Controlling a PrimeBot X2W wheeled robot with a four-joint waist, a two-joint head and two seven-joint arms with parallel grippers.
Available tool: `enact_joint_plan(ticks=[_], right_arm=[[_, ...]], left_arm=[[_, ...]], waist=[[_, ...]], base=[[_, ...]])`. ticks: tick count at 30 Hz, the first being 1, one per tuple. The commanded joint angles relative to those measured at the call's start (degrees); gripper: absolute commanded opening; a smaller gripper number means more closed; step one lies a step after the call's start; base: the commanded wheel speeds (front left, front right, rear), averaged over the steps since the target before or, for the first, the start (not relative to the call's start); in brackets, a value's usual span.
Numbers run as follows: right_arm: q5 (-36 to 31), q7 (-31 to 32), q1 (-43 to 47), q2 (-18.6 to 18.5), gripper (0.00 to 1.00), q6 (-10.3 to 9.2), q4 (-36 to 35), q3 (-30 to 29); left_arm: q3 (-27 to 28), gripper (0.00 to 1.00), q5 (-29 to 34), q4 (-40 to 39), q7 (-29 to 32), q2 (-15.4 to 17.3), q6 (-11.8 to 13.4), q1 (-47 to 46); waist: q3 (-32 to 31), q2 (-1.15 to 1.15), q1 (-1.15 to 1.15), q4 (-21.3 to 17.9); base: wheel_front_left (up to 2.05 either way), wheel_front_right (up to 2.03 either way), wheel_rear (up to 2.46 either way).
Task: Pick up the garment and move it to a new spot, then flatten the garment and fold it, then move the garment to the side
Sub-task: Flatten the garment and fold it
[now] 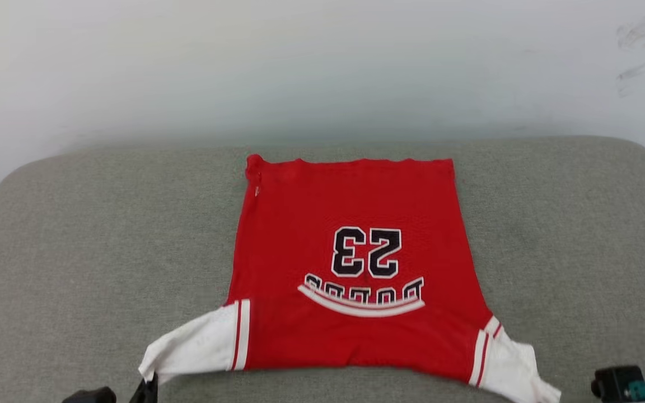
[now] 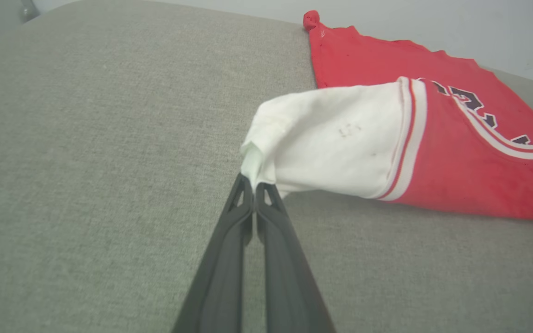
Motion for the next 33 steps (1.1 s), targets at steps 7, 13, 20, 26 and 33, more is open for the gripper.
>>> enact_joint_plan(ticks=[7, 13, 20, 26, 33], right_arm=[[-5.8, 4.7, 11.5, 4.9, 0.87, -0.02, -5.8, -7.0], [-9.1, 3.1, 11.3, 8.0, 1.0, -0.02, -12.3, -12.8], [-10.5, 1.3, 0.8, 11.0, 1.0, -0.01, -13.8, -21.7], [-9.6, 5.5, -16.6, 8.6, 1.0, -0.01, -5.1, -23.7], [-10.1, 15.5, -37.7, 3.0, 1.0, -0.01, 9.2, -23.5]], left_arm=[[-0.2, 0.0, -0.3, -4.3, 1.2, -0.4, 2.5, 6.0], [-1.0, 0.0, 0.7, -6.0, -0.1, -0.1, 2.1, 4.0], [-1.9, 0.0, 2.7, -9.6, -0.7, 0.3, 2.1, 0.9], [-3.6, 0.0, 4.6, -13.6, -1.2, -0.5, 2.3, -3.9], [-6.4, 0.0, 7.3, -16.4, -2.1, -1.2, 0.6, -10.7]], waist=[[-0.7, 0.0, 0.02, 1.5], [-0.4, 0.0, 0.02, 3.0], [2.2, 0.0, 0.02, 5.5], [9.3, 0.0, 0.02, 8.8], [19.4, 0.0, 0.02, 13.7]], base=[[0.0, 0.0, 0.0], [0.0, 0.0, 0.0], [0.0, 0.0, 0.0], [0.0, 0.0, 0.0], [0.0, 0.0, 0.0]])
